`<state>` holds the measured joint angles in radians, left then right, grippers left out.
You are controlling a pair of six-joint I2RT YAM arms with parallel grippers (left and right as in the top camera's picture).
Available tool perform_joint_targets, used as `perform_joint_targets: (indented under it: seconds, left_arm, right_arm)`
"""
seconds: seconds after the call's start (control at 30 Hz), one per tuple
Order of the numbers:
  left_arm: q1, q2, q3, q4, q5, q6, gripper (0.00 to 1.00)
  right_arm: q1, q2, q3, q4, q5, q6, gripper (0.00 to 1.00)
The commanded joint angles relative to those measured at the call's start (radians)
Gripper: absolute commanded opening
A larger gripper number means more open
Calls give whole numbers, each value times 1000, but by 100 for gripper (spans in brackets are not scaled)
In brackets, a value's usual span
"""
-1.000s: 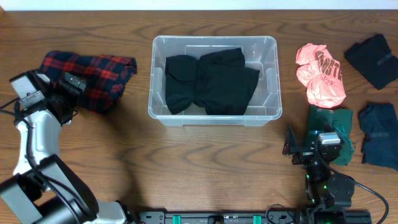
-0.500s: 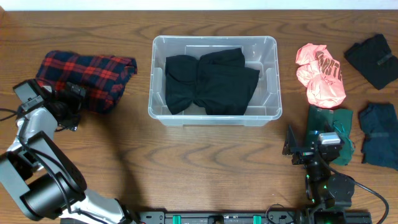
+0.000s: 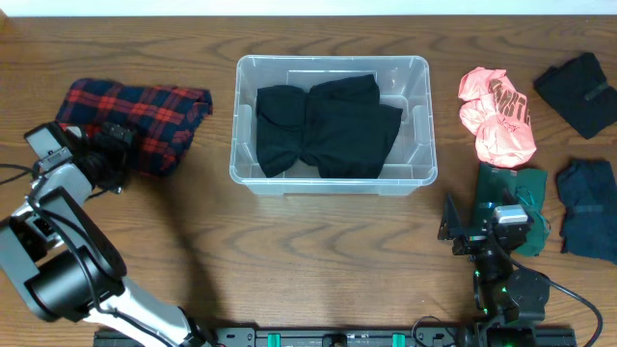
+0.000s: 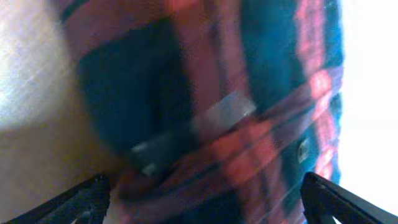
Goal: Pack container
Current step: 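Grasp the red-and-navy plaid shirt with the left gripper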
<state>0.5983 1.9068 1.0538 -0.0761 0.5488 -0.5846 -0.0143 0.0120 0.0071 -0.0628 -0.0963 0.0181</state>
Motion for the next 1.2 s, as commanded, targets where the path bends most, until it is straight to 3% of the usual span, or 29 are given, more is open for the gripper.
perform_joint_targets:
  seconds: [0.0, 0.17, 0.2, 0.23, 0.33, 0.4, 0.5, 0.6, 0.73, 0.83, 1.17]
  left_arm:
    - [-2, 61, 8, 34, 25, -32, 98]
    - [-24, 105, 8, 123, 46, -39, 99]
    - [-29, 114, 9, 139, 47, -39, 96]
    - [-35, 118, 9, 146, 45, -39, 86]
    - [-49, 123, 9, 176, 43, -39, 45]
    - [-55, 123, 9, 193, 44, -39, 27]
    - [-56, 123, 9, 206, 44, -38, 14]
    - [-56, 123, 9, 220, 67, -38, 9]
    - [-53, 121, 9, 346, 257, -44, 6]
    - [-52, 97, 9, 459, 365, -136, 6]
    - [-53, -220, 9, 425, 347, -227, 6]
  right_arm:
    - [6, -5, -2, -4, 3, 11, 99]
    - [6, -5, -2, -4, 3, 10, 99]
    - [6, -5, -2, -4, 3, 11, 99]
    - [6, -5, -2, -4, 3, 10, 99]
    - [6, -5, -2, -4, 3, 11, 99]
    - [6, -5, -2, -4, 3, 11, 99]
    - [6, -5, -2, -4, 3, 11, 99]
    - [6, -5, -2, -4, 3, 11, 99]
    - [6, -5, -2, -4, 3, 11, 99]
    - [6, -5, -2, -4, 3, 11, 99]
    - [6, -5, -2, -4, 3, 11, 99]
